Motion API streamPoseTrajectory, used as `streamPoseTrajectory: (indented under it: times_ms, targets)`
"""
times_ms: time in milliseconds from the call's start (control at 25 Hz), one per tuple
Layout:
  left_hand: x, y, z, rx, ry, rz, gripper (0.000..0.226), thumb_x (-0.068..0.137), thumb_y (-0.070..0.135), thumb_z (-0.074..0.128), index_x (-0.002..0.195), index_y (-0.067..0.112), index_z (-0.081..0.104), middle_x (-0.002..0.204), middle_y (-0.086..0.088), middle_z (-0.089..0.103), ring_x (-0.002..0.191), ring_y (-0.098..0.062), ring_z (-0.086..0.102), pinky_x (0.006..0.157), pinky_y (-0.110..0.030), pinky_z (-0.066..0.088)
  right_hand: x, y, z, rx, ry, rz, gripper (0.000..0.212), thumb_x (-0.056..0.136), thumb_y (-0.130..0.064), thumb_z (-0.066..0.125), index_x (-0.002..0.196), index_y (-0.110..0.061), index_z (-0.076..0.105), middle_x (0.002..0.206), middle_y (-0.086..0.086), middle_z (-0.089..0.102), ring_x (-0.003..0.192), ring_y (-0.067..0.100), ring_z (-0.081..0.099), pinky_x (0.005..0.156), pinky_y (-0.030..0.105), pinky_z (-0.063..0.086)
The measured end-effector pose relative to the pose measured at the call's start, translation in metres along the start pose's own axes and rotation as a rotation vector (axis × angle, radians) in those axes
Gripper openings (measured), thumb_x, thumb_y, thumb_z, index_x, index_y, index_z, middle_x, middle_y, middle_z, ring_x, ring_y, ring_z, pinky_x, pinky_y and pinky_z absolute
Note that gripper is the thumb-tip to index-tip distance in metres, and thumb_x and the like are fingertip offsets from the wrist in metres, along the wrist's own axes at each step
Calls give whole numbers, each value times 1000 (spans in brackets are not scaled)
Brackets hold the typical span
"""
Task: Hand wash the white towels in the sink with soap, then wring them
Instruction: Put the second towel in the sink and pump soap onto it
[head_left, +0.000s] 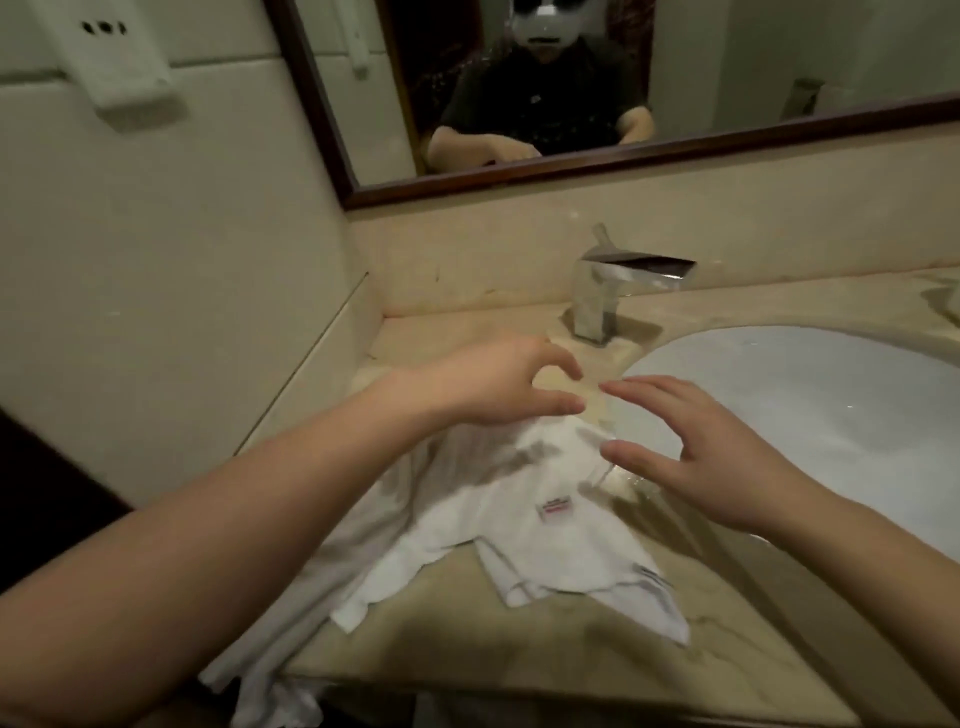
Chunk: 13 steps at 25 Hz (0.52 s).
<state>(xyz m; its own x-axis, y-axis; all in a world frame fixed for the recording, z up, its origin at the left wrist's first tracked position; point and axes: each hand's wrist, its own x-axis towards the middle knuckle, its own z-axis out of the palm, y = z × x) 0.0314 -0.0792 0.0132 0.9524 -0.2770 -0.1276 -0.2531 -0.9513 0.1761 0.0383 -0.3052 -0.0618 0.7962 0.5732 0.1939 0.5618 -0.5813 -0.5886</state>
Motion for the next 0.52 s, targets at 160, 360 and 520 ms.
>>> streamPoseTrajectory:
  times_ms: [160,360,520]
  targets:
    - [-27,-36,9,63,24,-127,48,93,52,65,135,29,60,136,4,59,109,-12,55,85,-30,41,23,-21,29,86,-14,-19,64,84,-65,52,141,-34,52,136,-16,51,120,1,45,99,22,36]
    - [-45,-66,32,8,214,-309,68,90,54,68,147,23,47,147,0,49,133,-21,46,98,-31,36,47,-31,66,146,-30,35,54,97,-42,58,147,-24,46,143,-8,53,122,10,53,102,29,43]
    - [-37,-78,35,-20,161,-378,51,91,56,65,123,17,61,118,-4,68,108,-26,61,76,-33,39,69,-31,82,223,-13,156,56,100,-39,57,151,-26,40,126,-5,59,95,12,61,81,28,43]
